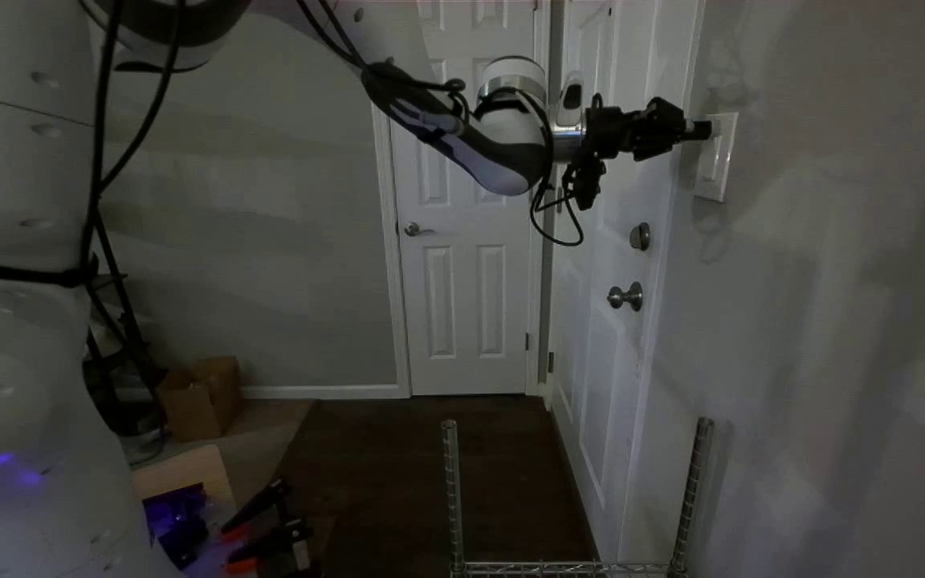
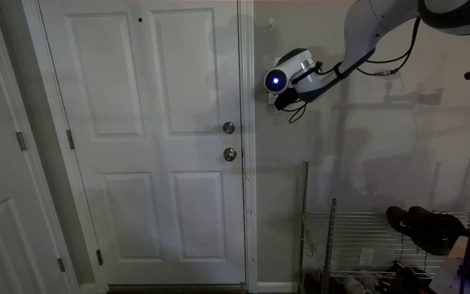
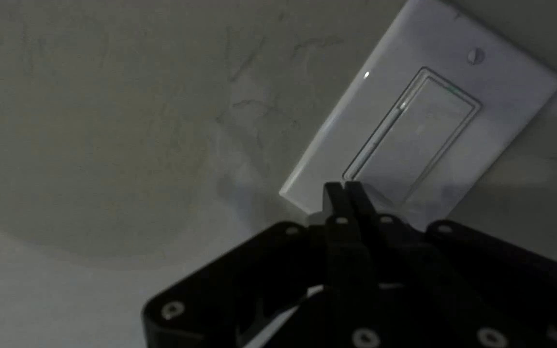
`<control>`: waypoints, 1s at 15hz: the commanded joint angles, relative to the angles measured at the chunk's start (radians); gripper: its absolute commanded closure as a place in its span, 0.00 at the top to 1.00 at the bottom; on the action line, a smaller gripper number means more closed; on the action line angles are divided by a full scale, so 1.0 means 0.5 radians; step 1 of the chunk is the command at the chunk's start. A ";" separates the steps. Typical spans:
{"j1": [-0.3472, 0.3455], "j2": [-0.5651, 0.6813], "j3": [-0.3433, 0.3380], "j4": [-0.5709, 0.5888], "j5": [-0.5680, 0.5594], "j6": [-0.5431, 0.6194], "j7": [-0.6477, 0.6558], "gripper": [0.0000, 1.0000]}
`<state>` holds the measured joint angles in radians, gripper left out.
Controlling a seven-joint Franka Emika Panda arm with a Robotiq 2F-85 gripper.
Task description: Flip the switch to turn on the light
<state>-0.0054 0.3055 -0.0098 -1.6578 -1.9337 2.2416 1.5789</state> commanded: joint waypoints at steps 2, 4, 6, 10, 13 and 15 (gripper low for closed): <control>-0.030 0.143 0.011 0.184 -0.054 -0.021 0.204 0.05; -0.034 0.192 0.005 0.249 -0.068 -0.011 0.248 0.05; -0.032 0.210 0.004 0.271 -0.074 -0.025 0.282 0.05; -0.026 0.209 0.004 0.260 -0.066 -0.070 0.322 0.05; -0.014 0.203 0.006 0.252 -0.068 -0.129 0.321 0.05; -0.010 0.206 0.009 0.251 -0.059 -0.158 0.319 0.02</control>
<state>-0.0031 0.3760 -0.0025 -1.5784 -1.9338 2.1857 1.7089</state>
